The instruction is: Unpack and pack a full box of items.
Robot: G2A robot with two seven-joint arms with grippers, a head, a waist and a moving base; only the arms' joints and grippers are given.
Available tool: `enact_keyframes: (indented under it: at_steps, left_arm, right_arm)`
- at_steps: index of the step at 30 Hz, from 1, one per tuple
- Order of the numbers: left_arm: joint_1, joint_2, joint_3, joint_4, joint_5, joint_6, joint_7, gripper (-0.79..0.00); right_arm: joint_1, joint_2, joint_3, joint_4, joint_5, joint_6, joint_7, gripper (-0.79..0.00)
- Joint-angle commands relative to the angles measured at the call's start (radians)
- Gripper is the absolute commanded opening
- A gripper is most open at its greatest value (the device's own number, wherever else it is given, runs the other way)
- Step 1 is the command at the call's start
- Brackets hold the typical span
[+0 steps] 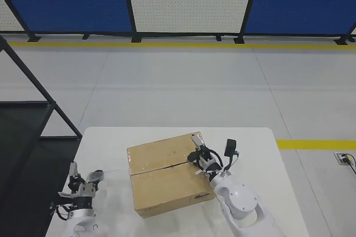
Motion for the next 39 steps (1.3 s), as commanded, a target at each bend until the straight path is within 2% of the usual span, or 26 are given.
enact_keyframes:
  at_steps: [1, 18, 25, 39]
  left_arm:
    - [0.011, -0.001, -0.01, -0.019, 0.012, -0.009, 0.007, 0.0]
    - [0.082, -0.02, -0.065, -0.16, 0.101, -0.114, 0.085, 0.0]
    - [0.104, -0.026, -0.093, -0.18, 0.098, -0.139, 0.083, 0.0]
    - [0.177, -0.043, -0.1, -0.316, 0.239, -0.216, 0.089, 0.0]
  right_arm:
    - [0.004, -0.001, -0.001, 0.004, 0.001, 0.0, 0.002, 0.0]
    - [0.016, -0.007, 0.002, 0.019, -0.003, -0.007, 0.012, 0.0]
    - [0.016, -0.009, 0.004, 0.018, -0.006, -0.004, 0.016, 0.0]
    - [0.012, -0.015, 0.001, 0.023, -0.007, -0.005, 0.005, 0.0]
